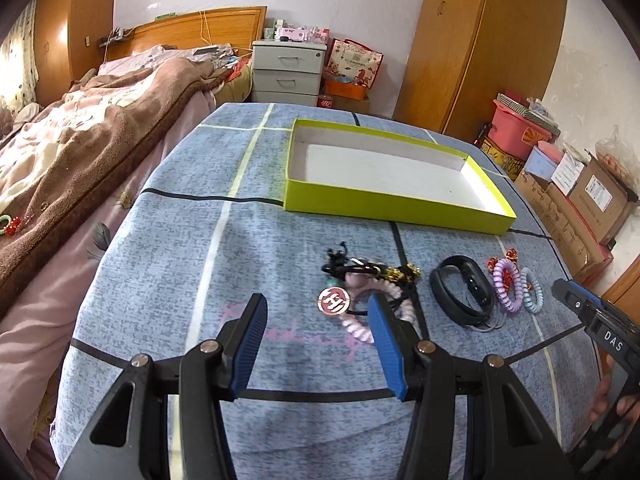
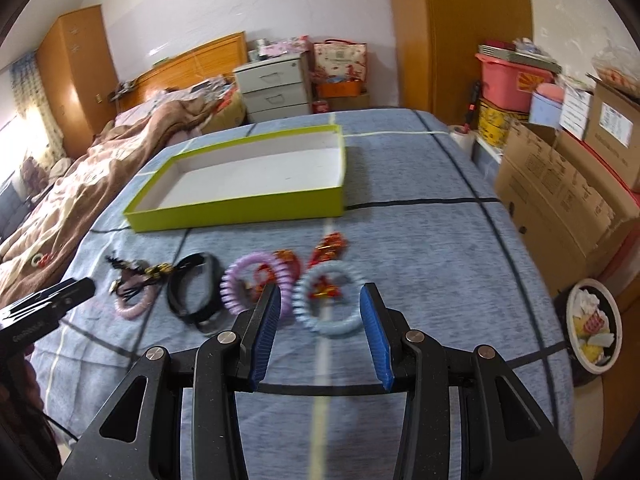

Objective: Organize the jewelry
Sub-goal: 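Close the right tool on the light-blue spiral coil while the left tool approaches the pink-bead hair tie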

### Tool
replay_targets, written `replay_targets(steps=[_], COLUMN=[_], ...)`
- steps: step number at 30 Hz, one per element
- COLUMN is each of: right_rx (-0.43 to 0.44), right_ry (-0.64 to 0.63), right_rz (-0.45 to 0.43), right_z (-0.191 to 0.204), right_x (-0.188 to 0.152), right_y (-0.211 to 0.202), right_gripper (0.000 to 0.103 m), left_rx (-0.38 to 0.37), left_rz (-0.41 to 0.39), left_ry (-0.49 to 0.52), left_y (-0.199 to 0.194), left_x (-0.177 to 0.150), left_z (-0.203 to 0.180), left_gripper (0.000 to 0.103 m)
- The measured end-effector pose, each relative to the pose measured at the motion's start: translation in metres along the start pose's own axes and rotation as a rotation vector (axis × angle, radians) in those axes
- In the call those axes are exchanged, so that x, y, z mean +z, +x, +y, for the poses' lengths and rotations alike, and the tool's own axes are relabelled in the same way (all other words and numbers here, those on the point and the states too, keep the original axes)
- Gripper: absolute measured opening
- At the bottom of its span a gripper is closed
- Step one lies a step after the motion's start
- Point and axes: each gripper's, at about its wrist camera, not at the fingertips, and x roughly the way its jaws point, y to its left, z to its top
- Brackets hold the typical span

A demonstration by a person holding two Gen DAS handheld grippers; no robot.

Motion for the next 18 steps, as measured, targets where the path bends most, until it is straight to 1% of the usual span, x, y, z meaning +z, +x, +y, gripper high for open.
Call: replay_targets(steps=[5, 8, 10, 15, 16, 17, 18], right_rx=[-0.011, 0.001, -0.012, 0.014, 0.012, 0.013, 0.013], right_ry=[0.016, 0.005, -0.009, -0.014, -0.016, -0.018, -0.016], right_rz=[0.048, 0.089, 0.110, 0.114, 0.121, 0.125, 0.129], right_z=[-0.019, -0.023, -0.023, -0.024, -0.024, -0.023, -0.023], right_x=[0.004, 0.005, 0.006, 0.006, 0.005, 0.005, 0.004], right_y=[0.016, 0.026, 0.033, 0.038, 0.040, 0.041, 0.042], right_gripper=[0.042, 0.042, 0.042, 0.042, 0.038, 0.033, 0.020], left_rx=[-0.005, -0.024, -0.029, -0.033, -0.030, -0.031, -0.034], left_rz=[0.013, 0.023, 0.028, 0.039, 0.043, 0.047, 0.050], left_ry=[-0.029, -0.030, -0.031, -0.038, -0.039, -0.040, -0.041], left_y=[0.006, 0.009, 0.010, 0.014, 0.015, 0.016, 0.017], left_x=[0.002, 0.002, 0.003, 0.004, 0.004, 0.004, 0.004], left_z=[0.011, 0.013, 0.013, 0.017, 0.018, 0.019, 0.020], left_gripper=[0.054, 0.054, 0.054, 0.054, 0.054, 0.054, 0.054])
